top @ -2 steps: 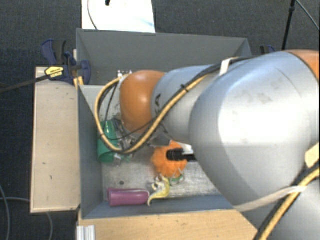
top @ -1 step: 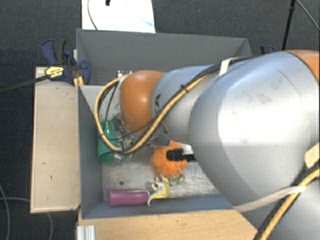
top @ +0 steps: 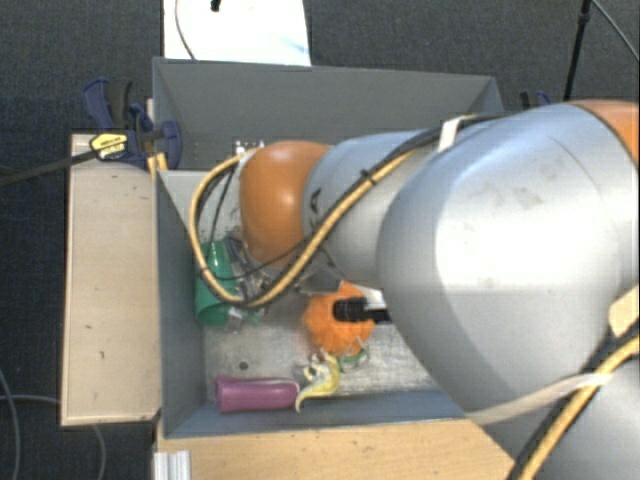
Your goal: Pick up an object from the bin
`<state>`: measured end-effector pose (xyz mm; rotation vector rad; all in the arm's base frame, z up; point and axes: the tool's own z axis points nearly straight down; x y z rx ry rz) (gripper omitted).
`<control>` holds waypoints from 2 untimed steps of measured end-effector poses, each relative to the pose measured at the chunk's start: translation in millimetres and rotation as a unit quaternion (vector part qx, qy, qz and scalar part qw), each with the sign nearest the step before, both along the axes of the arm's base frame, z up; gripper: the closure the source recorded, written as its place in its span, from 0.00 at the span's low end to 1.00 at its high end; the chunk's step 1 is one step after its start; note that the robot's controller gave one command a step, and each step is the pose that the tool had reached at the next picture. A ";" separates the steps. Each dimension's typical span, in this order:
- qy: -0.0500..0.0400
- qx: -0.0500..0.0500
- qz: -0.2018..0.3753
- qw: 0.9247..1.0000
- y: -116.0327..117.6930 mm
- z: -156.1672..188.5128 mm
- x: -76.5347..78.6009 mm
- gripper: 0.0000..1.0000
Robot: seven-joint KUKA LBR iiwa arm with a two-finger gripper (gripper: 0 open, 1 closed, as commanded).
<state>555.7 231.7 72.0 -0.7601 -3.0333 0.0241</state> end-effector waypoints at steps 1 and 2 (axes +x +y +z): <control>0.000 0.000 -0.001 1.000 0.0 0.0 0.0 1.00; 0.000 0.000 -0.001 1.000 0.0 0.0 0.0 0.00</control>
Offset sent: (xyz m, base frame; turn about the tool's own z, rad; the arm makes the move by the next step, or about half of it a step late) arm 0.0000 0.0000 0.0000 0.0000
